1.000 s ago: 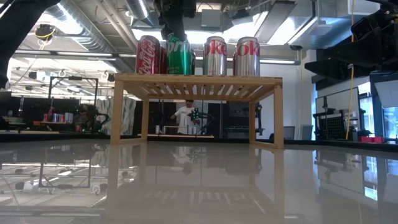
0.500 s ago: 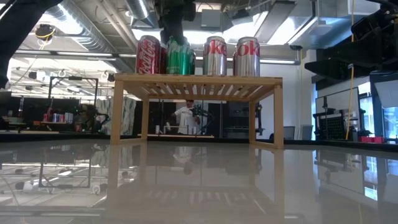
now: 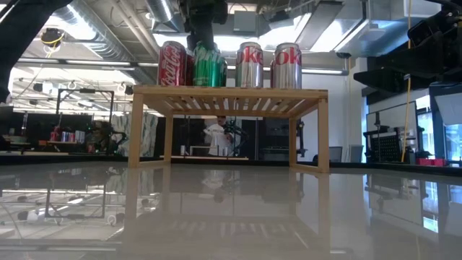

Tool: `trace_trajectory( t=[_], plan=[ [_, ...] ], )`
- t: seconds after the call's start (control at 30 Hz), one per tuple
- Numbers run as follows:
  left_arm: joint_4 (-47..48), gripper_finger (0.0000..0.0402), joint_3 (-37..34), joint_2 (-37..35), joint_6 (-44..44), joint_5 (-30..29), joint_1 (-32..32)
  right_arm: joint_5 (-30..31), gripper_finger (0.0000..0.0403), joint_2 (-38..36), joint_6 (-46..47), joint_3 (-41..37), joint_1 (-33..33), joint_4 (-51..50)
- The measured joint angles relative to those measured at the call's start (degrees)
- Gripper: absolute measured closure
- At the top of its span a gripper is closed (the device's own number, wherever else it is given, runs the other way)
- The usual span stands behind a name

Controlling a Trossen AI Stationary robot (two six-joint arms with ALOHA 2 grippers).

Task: Place canned beverage on shelf
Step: Put the green soda can in line with the other green soda can on the shelf, then return to home Position

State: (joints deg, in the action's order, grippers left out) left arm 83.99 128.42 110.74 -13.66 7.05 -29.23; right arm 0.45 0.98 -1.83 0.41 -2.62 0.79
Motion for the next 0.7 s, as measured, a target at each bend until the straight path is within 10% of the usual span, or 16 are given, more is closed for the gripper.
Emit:
trace_trajectory(
  t=[0.7],
  plan=[
    [0.34,0.0013,0.15,-3.34,-0.5,0.03,-0.09,0.0,0.0017,-0.01,0.0,0.0,0.01,-0.01]
  ],
)
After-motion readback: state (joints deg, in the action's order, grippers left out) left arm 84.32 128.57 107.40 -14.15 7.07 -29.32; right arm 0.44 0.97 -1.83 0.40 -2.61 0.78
